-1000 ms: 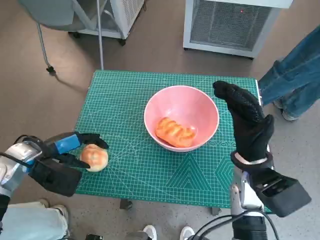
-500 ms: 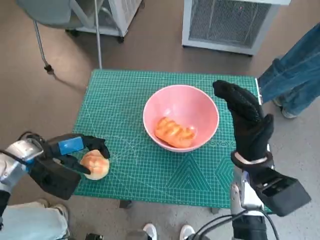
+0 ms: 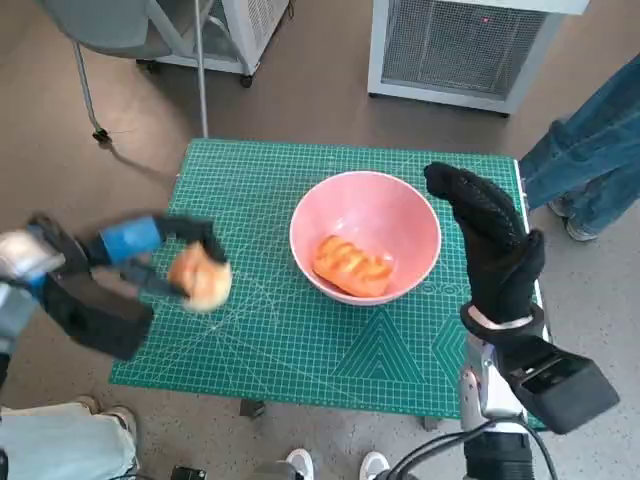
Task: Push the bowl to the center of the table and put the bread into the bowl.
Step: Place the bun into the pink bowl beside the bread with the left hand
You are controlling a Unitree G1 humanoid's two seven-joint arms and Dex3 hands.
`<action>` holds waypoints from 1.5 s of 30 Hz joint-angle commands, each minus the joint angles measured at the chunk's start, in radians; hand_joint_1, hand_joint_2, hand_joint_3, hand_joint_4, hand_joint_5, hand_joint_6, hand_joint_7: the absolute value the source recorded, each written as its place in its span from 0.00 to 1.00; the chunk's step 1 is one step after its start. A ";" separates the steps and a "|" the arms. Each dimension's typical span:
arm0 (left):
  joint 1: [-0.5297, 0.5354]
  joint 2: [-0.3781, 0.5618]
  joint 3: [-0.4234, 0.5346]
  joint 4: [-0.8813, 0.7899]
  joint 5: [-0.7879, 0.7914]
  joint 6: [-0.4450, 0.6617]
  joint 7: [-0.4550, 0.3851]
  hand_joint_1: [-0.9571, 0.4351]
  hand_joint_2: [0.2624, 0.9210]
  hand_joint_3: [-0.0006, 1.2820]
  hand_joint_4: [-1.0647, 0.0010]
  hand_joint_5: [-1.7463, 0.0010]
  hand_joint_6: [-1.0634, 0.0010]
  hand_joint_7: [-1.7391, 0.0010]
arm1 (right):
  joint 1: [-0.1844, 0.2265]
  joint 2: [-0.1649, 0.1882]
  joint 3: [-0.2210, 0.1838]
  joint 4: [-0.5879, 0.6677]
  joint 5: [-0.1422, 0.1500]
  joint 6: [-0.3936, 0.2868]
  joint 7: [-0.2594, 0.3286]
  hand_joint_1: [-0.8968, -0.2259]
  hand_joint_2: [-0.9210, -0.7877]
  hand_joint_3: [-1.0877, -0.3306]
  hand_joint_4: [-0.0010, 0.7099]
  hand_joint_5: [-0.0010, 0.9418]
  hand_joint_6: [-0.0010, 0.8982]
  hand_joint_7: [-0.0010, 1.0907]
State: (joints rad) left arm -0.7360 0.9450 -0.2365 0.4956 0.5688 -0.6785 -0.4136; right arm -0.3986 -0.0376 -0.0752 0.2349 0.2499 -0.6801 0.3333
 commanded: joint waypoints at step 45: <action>-0.482 -0.446 -0.239 0.398 0.243 0.032 0.284 0.67 0.95 0.14 0.58 0.34 0.54 0.32 | 0.047 -0.005 -0.018 -0.034 -0.008 0.010 -0.021 0.40 0.00 0.35 0.32 0.03 0.00 0.61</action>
State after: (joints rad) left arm -1.2228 0.5144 -0.4681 0.8898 0.8296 -0.6834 -0.0877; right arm -0.3744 -0.0471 -0.0942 0.2010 0.2490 -0.6796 0.3237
